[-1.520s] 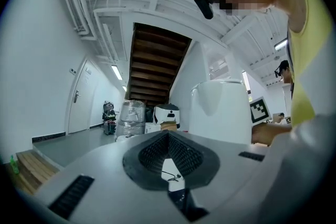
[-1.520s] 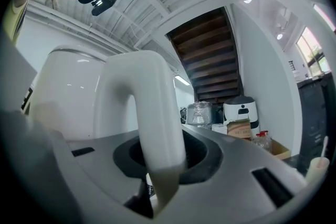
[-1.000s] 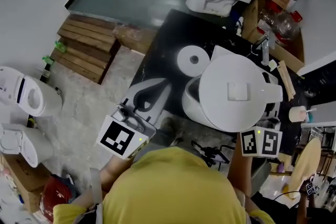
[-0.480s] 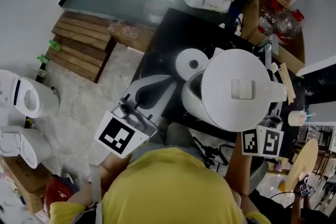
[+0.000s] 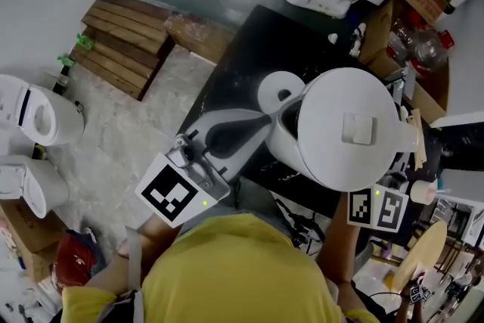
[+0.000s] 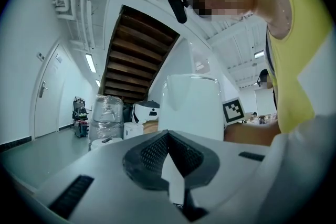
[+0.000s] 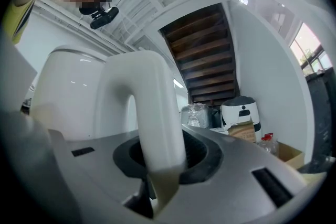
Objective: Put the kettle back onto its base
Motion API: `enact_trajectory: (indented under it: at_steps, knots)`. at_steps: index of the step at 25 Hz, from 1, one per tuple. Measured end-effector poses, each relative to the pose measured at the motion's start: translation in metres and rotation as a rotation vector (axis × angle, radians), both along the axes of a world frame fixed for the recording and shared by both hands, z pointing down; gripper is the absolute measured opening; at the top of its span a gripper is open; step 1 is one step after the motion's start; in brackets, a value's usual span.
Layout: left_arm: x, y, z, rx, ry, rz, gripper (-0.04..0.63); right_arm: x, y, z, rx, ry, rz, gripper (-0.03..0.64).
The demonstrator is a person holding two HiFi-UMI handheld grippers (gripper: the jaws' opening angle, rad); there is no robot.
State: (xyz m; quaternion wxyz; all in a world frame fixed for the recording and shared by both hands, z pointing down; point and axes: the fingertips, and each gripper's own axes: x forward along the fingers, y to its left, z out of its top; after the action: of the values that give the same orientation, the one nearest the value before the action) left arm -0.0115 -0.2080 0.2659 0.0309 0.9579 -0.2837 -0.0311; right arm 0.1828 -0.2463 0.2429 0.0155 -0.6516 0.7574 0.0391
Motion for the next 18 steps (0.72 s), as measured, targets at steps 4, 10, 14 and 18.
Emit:
enact_trajectory:
  at_steps: [4,10,14,18]
  knots:
    - [0.002,-0.007,0.002,-0.016,0.006,0.006,0.005,0.000,-0.012,0.005,-0.006,0.000,-0.020,0.094]
    - [0.001,-0.021,0.009,-0.036,0.016,0.008,0.005,-0.007,-0.031,0.012,-0.003,-0.008,-0.051,0.094]
    - [0.003,-0.033,0.014,-0.038,0.020,-0.005,0.005,-0.012,-0.048,0.006,0.025,-0.023,-0.056,0.094]
    - [0.006,-0.045,0.020,-0.036,0.008,-0.014,0.005,-0.010,-0.061,0.013,0.031,-0.026,-0.063,0.094]
